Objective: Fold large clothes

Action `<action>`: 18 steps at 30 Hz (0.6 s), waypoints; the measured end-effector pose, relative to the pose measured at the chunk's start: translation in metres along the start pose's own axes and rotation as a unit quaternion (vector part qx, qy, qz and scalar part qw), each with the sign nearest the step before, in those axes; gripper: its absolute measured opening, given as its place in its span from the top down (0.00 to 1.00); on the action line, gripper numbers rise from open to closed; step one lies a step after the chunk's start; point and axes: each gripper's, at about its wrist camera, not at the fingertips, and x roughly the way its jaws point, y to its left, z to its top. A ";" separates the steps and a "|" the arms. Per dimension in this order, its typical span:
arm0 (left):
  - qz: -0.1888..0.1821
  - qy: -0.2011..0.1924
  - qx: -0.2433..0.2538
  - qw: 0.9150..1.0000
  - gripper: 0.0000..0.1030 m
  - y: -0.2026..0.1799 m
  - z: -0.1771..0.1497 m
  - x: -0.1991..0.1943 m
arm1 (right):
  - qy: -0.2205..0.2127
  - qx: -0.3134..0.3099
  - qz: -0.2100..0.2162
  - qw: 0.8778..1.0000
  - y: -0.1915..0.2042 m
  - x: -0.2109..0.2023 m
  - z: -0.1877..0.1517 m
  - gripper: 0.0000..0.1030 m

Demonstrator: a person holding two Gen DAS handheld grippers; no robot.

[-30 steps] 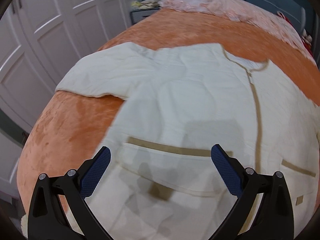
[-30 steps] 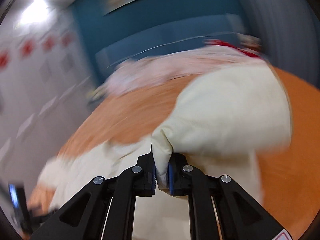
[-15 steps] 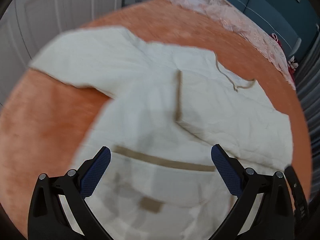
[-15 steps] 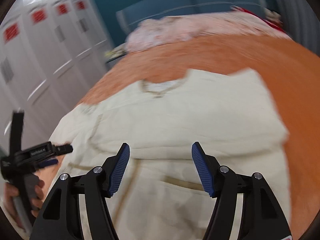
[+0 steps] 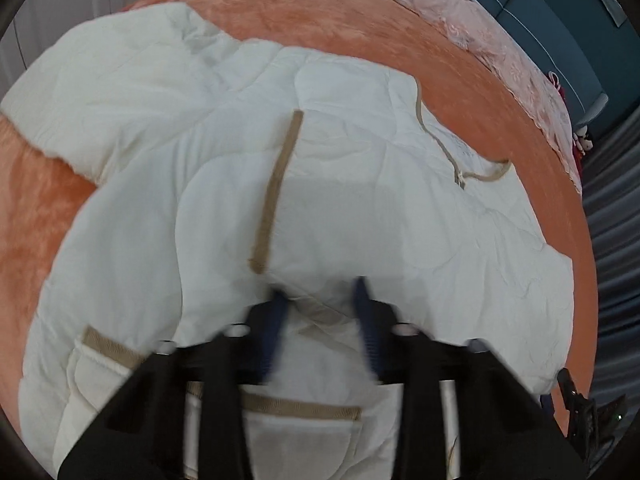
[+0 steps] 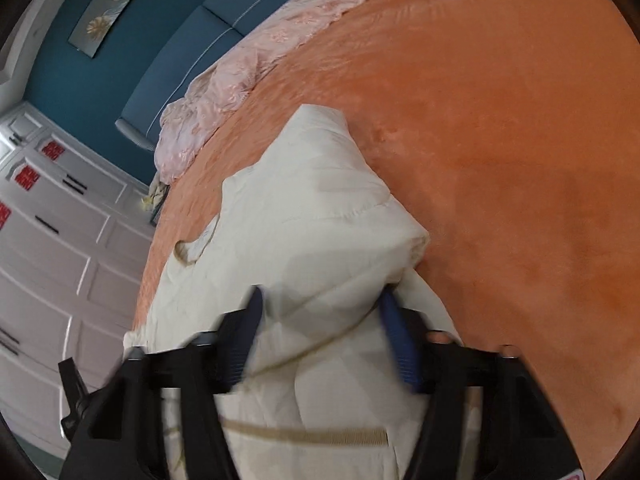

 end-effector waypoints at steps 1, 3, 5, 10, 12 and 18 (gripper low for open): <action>0.001 -0.008 0.005 1.000 0.91 0.000 0.004 -0.004 | 0.000 -0.006 -0.001 1.000 0.004 0.003 0.004 0.75; -0.001 -0.035 0.014 0.999 0.93 -0.001 0.012 -0.019 | -0.025 -0.020 0.018 0.999 0.017 -0.008 0.011 0.85; 0.000 -0.087 0.030 0.996 0.93 -0.002 0.019 -0.048 | -0.070 -0.062 0.039 0.995 0.041 -0.035 0.015 0.86; 0.051 -0.137 0.070 0.987 0.93 -0.003 0.016 -0.059 | -0.068 -0.181 -0.017 0.981 0.074 -0.016 0.002 0.86; 0.081 -0.093 0.078 0.989 0.93 0.003 0.013 -0.020 | -0.024 -0.179 -0.056 0.982 0.061 0.015 -0.003 0.87; 0.110 -0.091 0.101 0.985 0.89 0.013 -0.008 0.015 | 0.007 -0.162 -0.083 0.983 0.045 0.026 -0.013 0.79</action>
